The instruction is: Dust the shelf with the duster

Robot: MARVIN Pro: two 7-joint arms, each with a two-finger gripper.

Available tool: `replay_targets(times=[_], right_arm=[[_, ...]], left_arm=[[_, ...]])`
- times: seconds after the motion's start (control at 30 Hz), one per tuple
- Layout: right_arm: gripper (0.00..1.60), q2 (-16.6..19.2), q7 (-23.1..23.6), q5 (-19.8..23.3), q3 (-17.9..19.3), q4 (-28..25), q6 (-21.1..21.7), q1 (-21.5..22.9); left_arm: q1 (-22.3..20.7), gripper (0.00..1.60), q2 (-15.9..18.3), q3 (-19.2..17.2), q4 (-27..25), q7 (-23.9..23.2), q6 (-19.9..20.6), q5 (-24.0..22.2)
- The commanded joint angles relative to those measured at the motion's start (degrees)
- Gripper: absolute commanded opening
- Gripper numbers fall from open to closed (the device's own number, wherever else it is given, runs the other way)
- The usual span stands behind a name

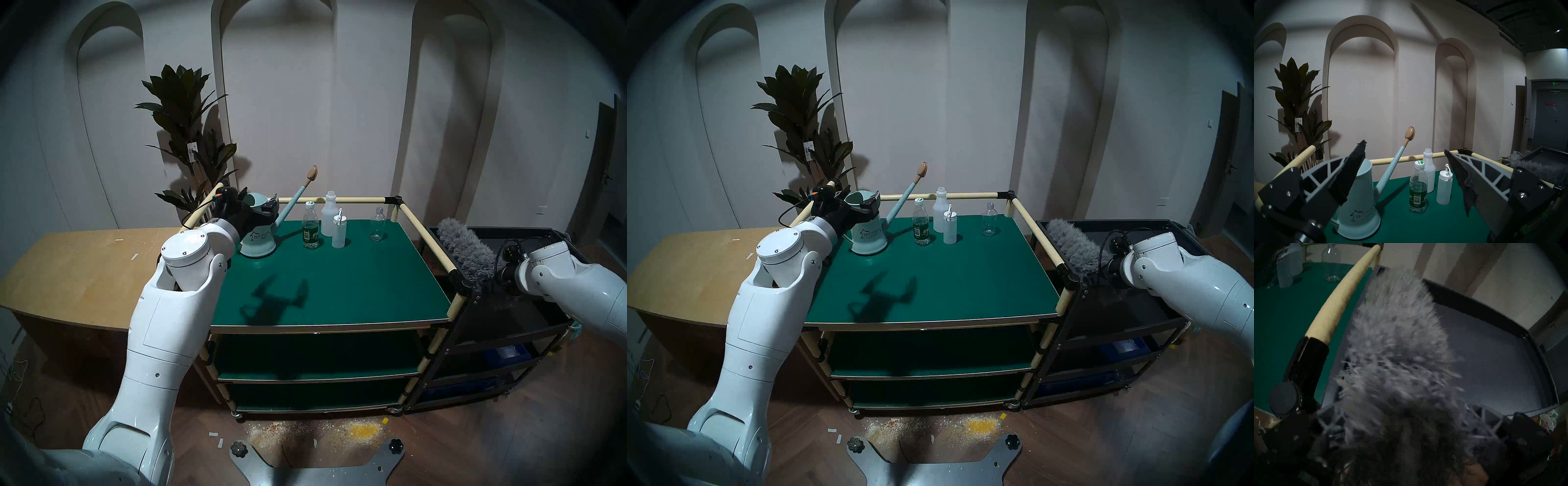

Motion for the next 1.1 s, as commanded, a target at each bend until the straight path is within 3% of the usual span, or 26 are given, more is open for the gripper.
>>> replay_targets(times=[0.0,0.27,0.5,0.7,0.9,1.07], right_arm=[[1.6,2.41,-6.85,4.54,1.14,-3.98,-4.4,-2.13],[1.6,4.27,-11.41,6.71,1.87,-6.49,-8.47,-2.31],[1.6,4.89,-13.13,6.95,5.45,-7.29,-8.79,-1.79],[1.6,5.33,-14.44,7.81,7.7,-8.24,-8.79,-3.97],[1.6,5.63,-14.42,7.83,9.78,-9.01,-8.88,-6.83],[1.6,5.82,-11.53,7.84,10.57,-9.38,-9.63,-9.14]], left_arm=[[-4.35,1.6,0.15,-0.16,0.06,-0.54,-0.04,0.12],[-4.84,1.6,-0.08,-0.06,0.77,-1.0,-0.02,0.57],[-5.15,1.6,-0.47,-0.17,0.95,-1.2,-0.02,0.86],[-5.6,1.6,-0.98,-0.02,1.23,-1.57,-0.2,1.0],[-5.61,1.6,-1.26,-0.05,1.37,-1.87,-0.09,1.2],[-5.23,1.6,-1.3,-0.59,1.04,-1.76,0.26,1.27]])
